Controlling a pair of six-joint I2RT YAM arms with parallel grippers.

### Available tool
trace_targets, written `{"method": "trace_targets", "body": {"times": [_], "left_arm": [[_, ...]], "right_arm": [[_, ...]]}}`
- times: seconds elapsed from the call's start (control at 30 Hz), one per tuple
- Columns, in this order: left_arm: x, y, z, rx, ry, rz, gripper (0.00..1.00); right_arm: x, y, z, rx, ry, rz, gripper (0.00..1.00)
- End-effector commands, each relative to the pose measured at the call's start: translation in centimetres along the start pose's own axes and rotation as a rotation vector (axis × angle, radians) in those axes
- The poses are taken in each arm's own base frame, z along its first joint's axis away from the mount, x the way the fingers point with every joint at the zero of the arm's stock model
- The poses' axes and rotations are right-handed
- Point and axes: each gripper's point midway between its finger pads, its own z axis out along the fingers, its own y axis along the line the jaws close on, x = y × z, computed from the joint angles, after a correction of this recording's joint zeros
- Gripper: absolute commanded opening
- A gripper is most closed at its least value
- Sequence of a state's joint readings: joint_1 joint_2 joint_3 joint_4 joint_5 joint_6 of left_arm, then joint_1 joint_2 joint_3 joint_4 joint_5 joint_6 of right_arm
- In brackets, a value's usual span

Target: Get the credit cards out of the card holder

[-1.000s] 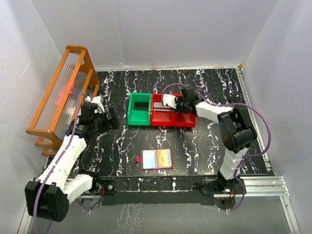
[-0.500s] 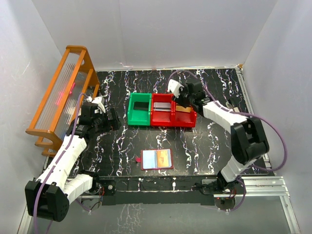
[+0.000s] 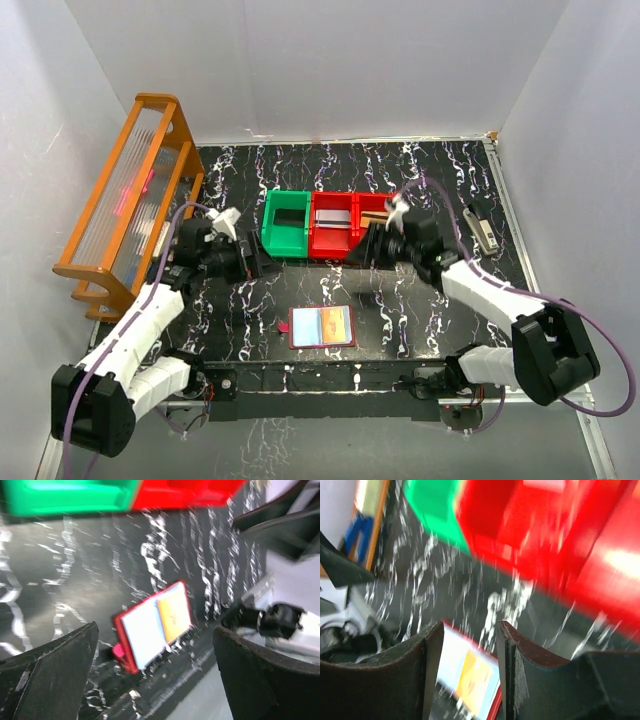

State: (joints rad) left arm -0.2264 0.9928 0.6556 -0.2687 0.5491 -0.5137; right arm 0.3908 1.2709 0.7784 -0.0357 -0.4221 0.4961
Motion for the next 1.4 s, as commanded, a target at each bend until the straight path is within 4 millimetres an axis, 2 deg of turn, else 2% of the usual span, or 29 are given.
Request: {"method": "trace_targets", "body": {"times": [0.0,0.17,0.3,0.37,0.5,0.63,1.07,1.17,1.27,1.37], "left_arm": [[3.2,-5.9,0.1,0.177,0.109,0.032,0.96],[8.0,-5.5,2.3,0.088,0.255,0.011,0.89],[9.5,-6.0,4.1,0.104,0.254,-0.09,0.77],[9.7,-6.7,5.0,0.109,0.261,-0.099,0.73],[10.5,-5.9,6.4,0.016,0.292,-0.1,0.71],[11.5,-5.2,7.2,-0.021,0.326,-0.122,0.7],[13.7,-5.4,8.5,-0.013,0.395,-0.127,0.59],[14.7,-4.8,8.9,-0.042,0.42,-0.127,0.56],[15.1,-4.1,9.1,-0.067,0.422,-0.135,0.49],[15.3,-4.3,9.4,-0.045,0.413,-0.148,0.44]], "right_arm": [[7.2,4.0,-1.3,-0.118,0.105,0.368,0.45],[10.3,3.8,-1.8,-0.053,0.152,0.382,0.41],[13.7,1.5,-1.8,0.085,0.229,0.432,0.39],[14.8,1.7,-1.7,0.048,0.256,0.463,0.36],[15.5,3.0,-1.5,-0.027,0.274,0.489,0.3],[15.8,3.1,-1.1,-0.019,0.293,0.488,0.29],[19.8,0.3,-0.5,0.104,0.399,0.531,0.25],[20.3,-0.4,-0.7,0.139,0.405,0.53,0.25],[20.6,-0.8,-0.9,0.161,0.401,0.531,0.22],[20.8,-0.8,-1.0,0.152,0.407,0.533,0.19]]}}
